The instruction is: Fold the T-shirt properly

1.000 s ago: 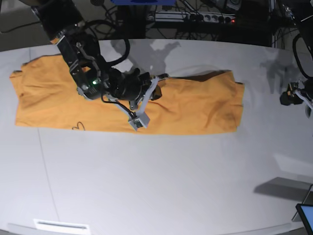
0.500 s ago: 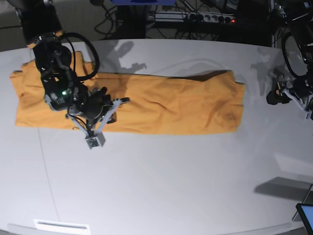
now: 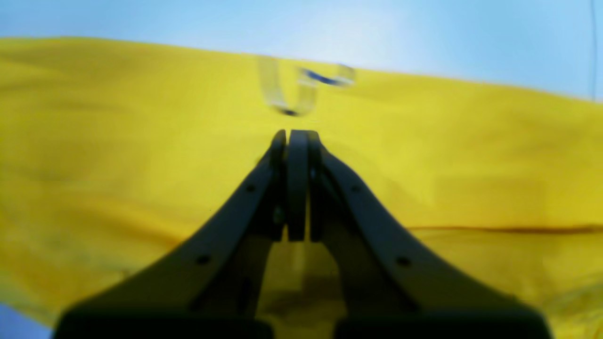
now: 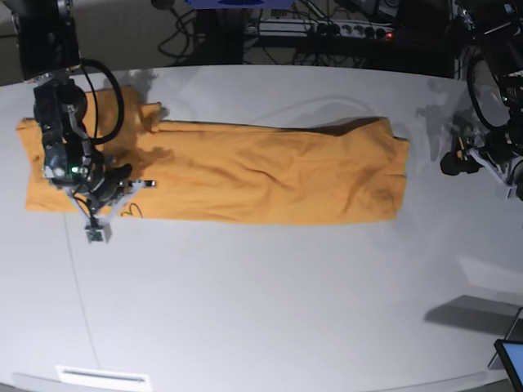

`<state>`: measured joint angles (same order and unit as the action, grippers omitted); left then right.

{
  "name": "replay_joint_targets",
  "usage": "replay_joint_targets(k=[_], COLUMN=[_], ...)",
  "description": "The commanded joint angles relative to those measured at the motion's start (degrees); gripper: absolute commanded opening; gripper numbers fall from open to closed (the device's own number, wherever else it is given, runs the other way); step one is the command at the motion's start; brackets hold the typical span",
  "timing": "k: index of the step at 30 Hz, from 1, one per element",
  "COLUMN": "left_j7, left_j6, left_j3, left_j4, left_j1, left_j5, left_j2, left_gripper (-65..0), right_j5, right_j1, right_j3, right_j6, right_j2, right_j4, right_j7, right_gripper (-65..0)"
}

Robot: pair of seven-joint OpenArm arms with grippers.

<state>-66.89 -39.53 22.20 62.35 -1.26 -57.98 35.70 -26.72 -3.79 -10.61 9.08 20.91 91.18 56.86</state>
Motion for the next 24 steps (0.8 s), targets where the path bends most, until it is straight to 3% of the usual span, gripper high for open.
replay_joint_targets(k=[1,14,24], left_j7=[0.7,0.9,1.0], left_j6=[-0.5,-0.5,-0.5], left_j3=[0.5,0.5,0.1], left_j4=[0.9,0.6,0.5], left_j1=[-0.6,-0.7,-2.1], left_j5=[-1.1,-0.7,-0.5], left_j2=[1.6,-0.5,-3.2], left_gripper=[-24.9,-24.9,-24.9], right_j5=[0.0,-0.1,-0.1], right_j1=[-1.0,0.5,1.6], right_j3=[0.7,0.5,0.5], right_j6=[-0.1,0.0,0.0], right_j2=[0.7,-1.8,-1.9], right_j4=[0.1,-13.2,-13.5], right_j7=[-0.9,-6.8,-7.3], right_gripper=[-65.0,-65.0,-65.0])
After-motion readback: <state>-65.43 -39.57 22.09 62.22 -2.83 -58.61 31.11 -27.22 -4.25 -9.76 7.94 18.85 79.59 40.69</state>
